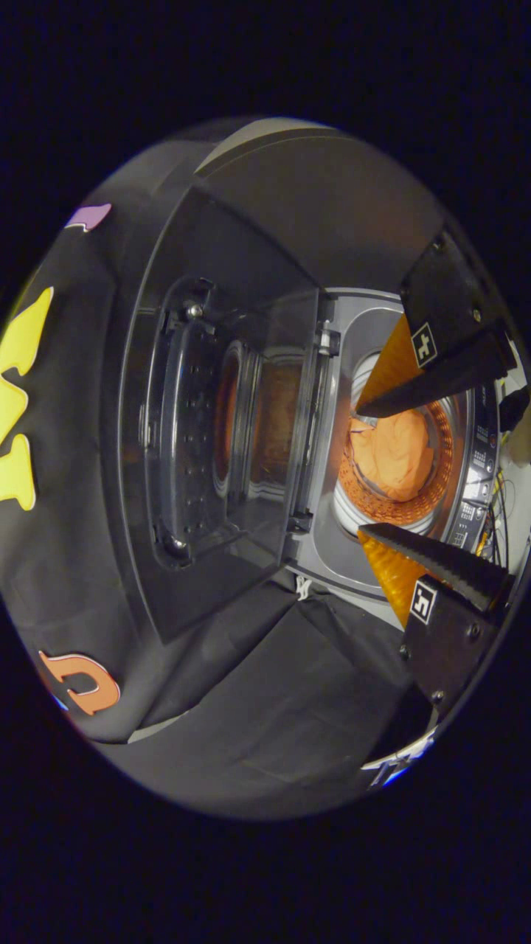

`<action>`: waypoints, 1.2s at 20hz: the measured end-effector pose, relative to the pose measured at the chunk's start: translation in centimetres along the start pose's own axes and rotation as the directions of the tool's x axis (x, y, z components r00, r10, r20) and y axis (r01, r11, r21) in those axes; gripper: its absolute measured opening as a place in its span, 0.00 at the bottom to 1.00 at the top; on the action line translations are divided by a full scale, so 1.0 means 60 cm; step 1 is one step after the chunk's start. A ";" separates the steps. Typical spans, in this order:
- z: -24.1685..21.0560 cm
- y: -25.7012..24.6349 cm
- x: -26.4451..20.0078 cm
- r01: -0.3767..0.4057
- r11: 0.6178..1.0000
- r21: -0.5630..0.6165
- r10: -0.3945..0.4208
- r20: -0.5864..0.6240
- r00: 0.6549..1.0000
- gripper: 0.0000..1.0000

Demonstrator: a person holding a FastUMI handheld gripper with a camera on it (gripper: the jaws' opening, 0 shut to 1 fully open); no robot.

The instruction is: Put the clothes into the washing machine and then close the washing machine lid.

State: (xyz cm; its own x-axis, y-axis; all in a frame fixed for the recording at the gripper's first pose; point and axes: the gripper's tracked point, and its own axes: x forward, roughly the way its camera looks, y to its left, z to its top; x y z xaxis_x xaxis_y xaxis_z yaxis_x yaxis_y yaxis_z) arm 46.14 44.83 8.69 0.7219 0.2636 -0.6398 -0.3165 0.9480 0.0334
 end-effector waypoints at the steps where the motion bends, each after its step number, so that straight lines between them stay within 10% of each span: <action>1: 0.001 -0.004 -0.002 0.006 1.000 -0.001 -0.006 0.011 1.000 0.90; 24: 0.268 0.009 -0.154 0.064 0.996 -0.061 -0.034 0.402 0.915 0.90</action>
State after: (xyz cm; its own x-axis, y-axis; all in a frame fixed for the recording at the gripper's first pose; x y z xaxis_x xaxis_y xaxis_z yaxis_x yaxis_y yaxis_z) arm 49.20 45.79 26.98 0.9186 0.2805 -0.2783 -0.3068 0.9502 -0.0548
